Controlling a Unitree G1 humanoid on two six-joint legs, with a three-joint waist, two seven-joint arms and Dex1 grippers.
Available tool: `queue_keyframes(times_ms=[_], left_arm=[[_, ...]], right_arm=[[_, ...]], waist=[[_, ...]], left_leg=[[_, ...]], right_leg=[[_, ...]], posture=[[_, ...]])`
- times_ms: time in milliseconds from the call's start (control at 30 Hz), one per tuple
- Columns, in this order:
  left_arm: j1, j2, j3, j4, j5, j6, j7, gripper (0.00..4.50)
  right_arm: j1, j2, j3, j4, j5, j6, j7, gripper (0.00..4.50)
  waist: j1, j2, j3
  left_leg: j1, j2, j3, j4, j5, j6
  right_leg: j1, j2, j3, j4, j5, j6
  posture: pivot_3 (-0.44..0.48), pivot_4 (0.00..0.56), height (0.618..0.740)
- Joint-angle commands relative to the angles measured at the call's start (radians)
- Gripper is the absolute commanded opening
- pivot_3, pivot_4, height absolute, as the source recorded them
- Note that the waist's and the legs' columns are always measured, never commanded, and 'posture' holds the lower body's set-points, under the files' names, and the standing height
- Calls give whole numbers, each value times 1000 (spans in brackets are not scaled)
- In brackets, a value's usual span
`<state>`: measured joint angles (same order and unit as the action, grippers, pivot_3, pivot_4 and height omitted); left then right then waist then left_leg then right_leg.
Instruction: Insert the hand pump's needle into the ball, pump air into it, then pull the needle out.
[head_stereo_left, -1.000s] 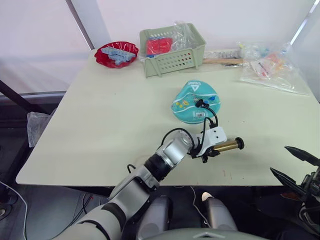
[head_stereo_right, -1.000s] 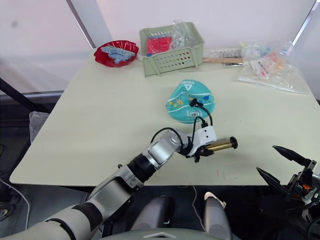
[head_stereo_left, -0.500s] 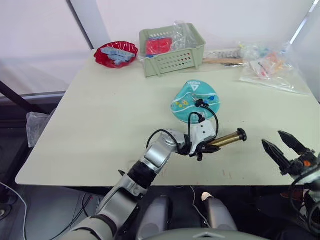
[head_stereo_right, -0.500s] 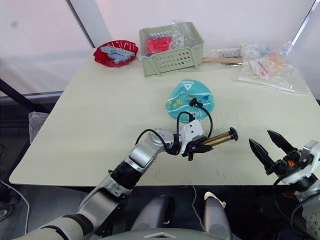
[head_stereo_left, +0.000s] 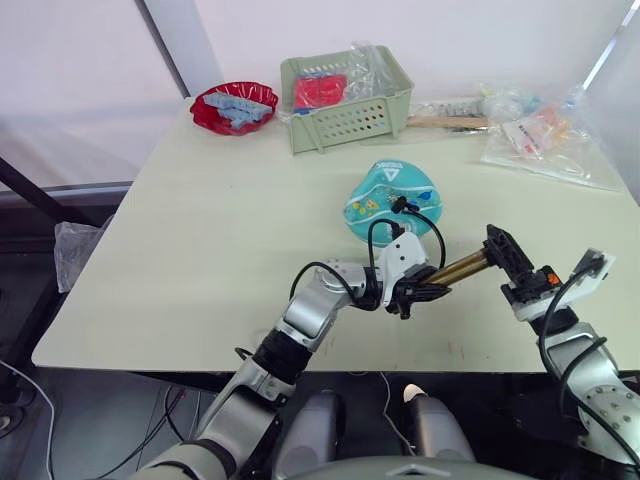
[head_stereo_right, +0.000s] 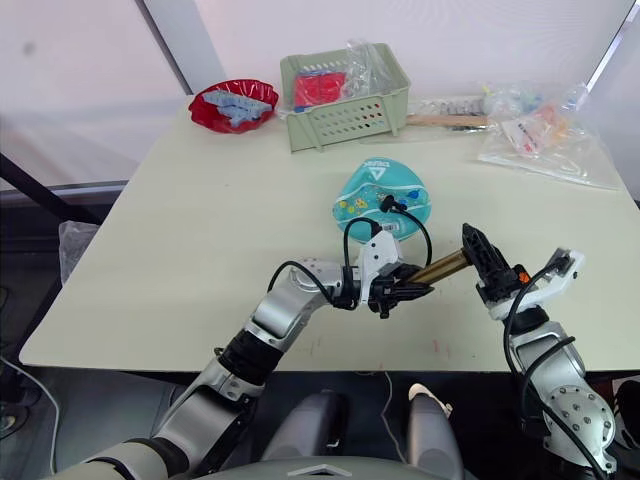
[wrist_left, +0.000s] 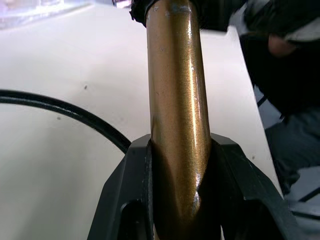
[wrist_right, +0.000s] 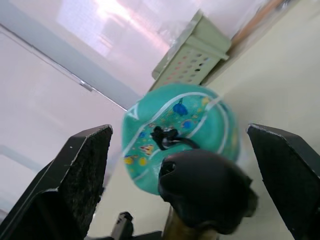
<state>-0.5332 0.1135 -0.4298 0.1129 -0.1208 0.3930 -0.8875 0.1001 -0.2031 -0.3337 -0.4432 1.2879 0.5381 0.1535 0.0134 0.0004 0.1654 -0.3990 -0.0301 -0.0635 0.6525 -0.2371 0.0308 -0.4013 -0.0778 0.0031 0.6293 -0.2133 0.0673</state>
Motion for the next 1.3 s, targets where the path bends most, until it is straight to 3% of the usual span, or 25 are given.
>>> queue_keyframes(times_ms=[33,600,767,1033,1100,1133,1300], left_arm=[[-12,-10,20,-49,-24,-5,4,1041],[7,0,-2,-60,-15,6,-3,1041],[13,0,-6,-65,-14,14,-2,1041],[11,4,10,-56,-26,28,-6,1041],[4,7,23,-55,-35,35,-8,2041],[1,10,27,-57,-40,38,-12,2299],[-3,70,51,-128,-119,92,-101,4458]], right_arm=[[-10,17,6,-23,61,7,-45,4500],[-37,-1,23,-26,118,14,-70,4500],[-44,-5,28,-21,110,14,-67,2187],[-53,-26,29,-15,83,16,-53,2092],[-57,-47,31,-19,62,20,-39,2092],[-60,-58,32,-22,55,22,-34,2092],[-123,-130,49,-72,47,49,-38,2092]], waist=[[-2,0,0],[-4,0,0],[-5,0,0],[-6,0,0],[-7,0,0],[-9,0,0],[-23,0,0]], left_leg=[[0,0,0,0,0,0],[1,0,4,1,0,0],[1,1,5,1,0,0],[1,1,5,1,0,0],[1,1,5,1,0,0],[1,1,5,1,0,0],[0,1,6,1,0,0]], right_leg=[[0,0,0,0,0,0],[-4,3,6,7,0,0],[-4,3,6,8,0,0],[-5,3,7,8,0,0],[-5,4,7,8,0,0],[-5,4,7,8,0,0],[-6,4,8,9,-1,1]], posture=[[0,150,737],[0,150,737],[0,150,737],[0,150,737],[0,150,737],[0,150,737],[0,150,737]])
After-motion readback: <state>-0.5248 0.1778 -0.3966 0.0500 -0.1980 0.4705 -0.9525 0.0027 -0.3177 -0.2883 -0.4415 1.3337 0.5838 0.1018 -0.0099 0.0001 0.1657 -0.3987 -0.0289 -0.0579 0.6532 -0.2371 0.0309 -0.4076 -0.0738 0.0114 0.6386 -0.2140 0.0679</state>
